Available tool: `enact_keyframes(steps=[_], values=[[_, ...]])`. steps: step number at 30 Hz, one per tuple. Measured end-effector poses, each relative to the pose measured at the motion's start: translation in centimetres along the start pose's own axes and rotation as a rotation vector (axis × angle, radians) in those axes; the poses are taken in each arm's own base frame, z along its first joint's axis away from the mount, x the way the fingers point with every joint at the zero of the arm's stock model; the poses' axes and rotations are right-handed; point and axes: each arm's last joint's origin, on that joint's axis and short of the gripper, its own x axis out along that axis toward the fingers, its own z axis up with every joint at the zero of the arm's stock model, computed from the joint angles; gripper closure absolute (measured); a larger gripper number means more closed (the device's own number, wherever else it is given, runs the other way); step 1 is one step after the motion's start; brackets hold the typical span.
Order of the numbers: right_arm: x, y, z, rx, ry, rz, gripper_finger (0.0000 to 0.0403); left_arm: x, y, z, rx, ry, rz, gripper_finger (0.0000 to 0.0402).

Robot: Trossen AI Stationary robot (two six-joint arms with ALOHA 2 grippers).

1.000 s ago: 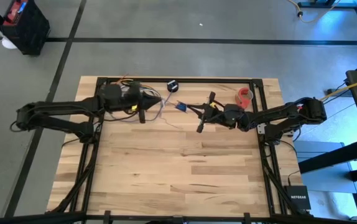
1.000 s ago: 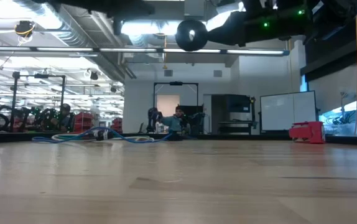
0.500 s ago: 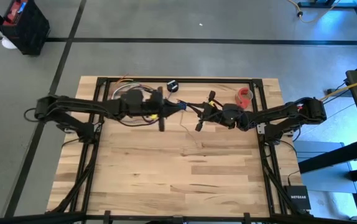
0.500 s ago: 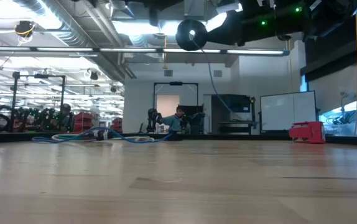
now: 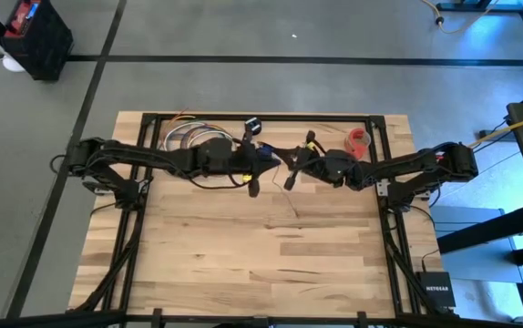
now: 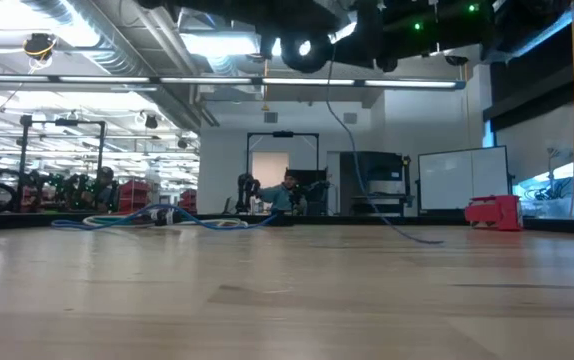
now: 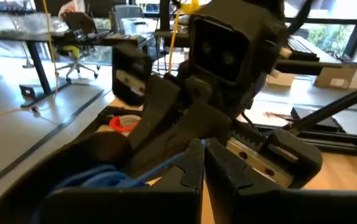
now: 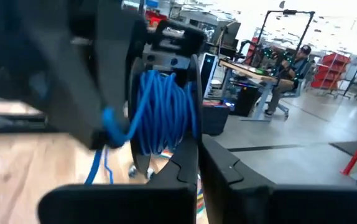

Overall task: Coil cords
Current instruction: Coil the blue wire onto the black spool

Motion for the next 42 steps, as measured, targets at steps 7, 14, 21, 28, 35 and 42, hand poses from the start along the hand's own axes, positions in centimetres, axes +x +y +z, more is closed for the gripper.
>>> enact_keyframes(steps=[7, 14, 21, 28, 35, 42], values=[[0.4, -0.1, 1.1, 0.119, -0.037, -0.003, 0.0398, 0.0, -0.4, -0.9, 0.119, 0.085, -0.016, 0.0384], [0.7, -0.2, 2.4, 0.152, -0.077, -0.004, 0.0397, 0.0, -0.2, -1.2, 0.219, 0.119, 0.02, 0.0329], [0.9, -0.3, 2.9, 0.145, -0.093, -0.009, 0.0397, -0.4, -0.2, -2.6, 0.241, 0.27, 0.006, 0.0271], [0.9, -0.3, 2.9, 0.142, -0.087, -0.009, 0.0397, -1.4, -0.3, -2.9, 0.232, 0.351, -0.005, 0.027], [0.9, -0.3, 2.7, 0.134, -0.073, -0.005, 0.0397, -1.3, -0.6, -4.0, 0.174, 0.145, -0.052, 0.0285], [0.9, -0.2, 2.4, 0.122, -0.041, 0.001, 0.0397, 0.2, -1.1, -6.3, 0.086, 0.096, -0.178, 0.0286]])
